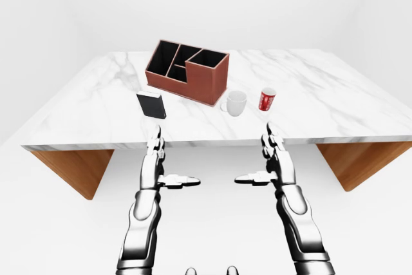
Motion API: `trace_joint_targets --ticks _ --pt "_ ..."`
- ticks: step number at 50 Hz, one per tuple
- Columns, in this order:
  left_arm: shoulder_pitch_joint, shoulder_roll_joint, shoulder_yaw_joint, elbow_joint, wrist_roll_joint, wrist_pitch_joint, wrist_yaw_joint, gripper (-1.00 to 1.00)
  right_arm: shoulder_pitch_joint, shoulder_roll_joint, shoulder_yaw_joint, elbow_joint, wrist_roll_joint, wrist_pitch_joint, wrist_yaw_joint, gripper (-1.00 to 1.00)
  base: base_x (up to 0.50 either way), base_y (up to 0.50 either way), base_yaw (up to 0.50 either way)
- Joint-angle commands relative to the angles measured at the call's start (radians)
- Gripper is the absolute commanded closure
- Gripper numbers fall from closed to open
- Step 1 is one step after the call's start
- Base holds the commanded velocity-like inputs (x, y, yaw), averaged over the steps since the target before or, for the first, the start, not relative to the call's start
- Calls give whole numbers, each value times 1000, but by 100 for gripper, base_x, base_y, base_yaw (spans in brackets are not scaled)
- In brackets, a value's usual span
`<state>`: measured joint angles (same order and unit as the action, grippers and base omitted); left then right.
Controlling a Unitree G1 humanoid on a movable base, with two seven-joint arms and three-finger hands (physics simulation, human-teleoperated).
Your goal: Pick up the red mug and place it to the right of the caddy.
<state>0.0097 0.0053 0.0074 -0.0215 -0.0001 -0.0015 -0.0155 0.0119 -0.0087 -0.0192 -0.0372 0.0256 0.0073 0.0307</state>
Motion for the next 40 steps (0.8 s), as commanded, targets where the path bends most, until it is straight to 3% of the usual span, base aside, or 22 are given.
trace_joint_targets --ticks 1,3,4,5,6,10,11,14,18,21,29,40 --pt "42 3 -7 -112 16 26 -26 -100 35 -15 -37 -118 60 19 68 -100 0 0 0" --pt "62 -2 -19 -175 17 58 -28 -100 44 -18 -41 -159 66 37 76 -100 0 0 0" --pt "63 -3 -19 -178 17 59 -28 -100 44 -18 -42 -160 64 37 77 -100 0 0 0" --pt "74 -5 -31 -226 29 87 -23 -100 52 -18 -47 -195 76 59 81 -100 0 0 0" --pt "79 -5 -35 -240 30 89 -24 -100 56 -17 -49 -210 78 65 83 -100 0 0 0" --pt "99 -3 -34 -283 31 89 -27 -100 81 -15 -54 -304 86 80 90 -100 0 0 0" --pt "126 -5 -35 -233 29 4 -28 -100 90 -15 -59 -339 88 80 90 -100 0 0 0" --pt "155 -5 -51 -287 42 18 -27 -100 103 -12 -57 -362 53 80 83 -100 0 0 0" --pt "192 0 -69 -399 59 65 -26 -100 126 -6 -52 -436 47 80 84 -100 0 0 0" --pt "214 4 -68 -465 60 86 -29 -100 140 -5 -61 -501 52 80 89 -100 0 0 0" --pt "269 7 -87 -625 78 89 -27 -100 161 2 -85 -611 67 80 103 -100 0 0 0" --pt "309 16 -95 -715 82 89 -26 -100 173 7 -96 -684 85 80 120 -100 0 0 0"
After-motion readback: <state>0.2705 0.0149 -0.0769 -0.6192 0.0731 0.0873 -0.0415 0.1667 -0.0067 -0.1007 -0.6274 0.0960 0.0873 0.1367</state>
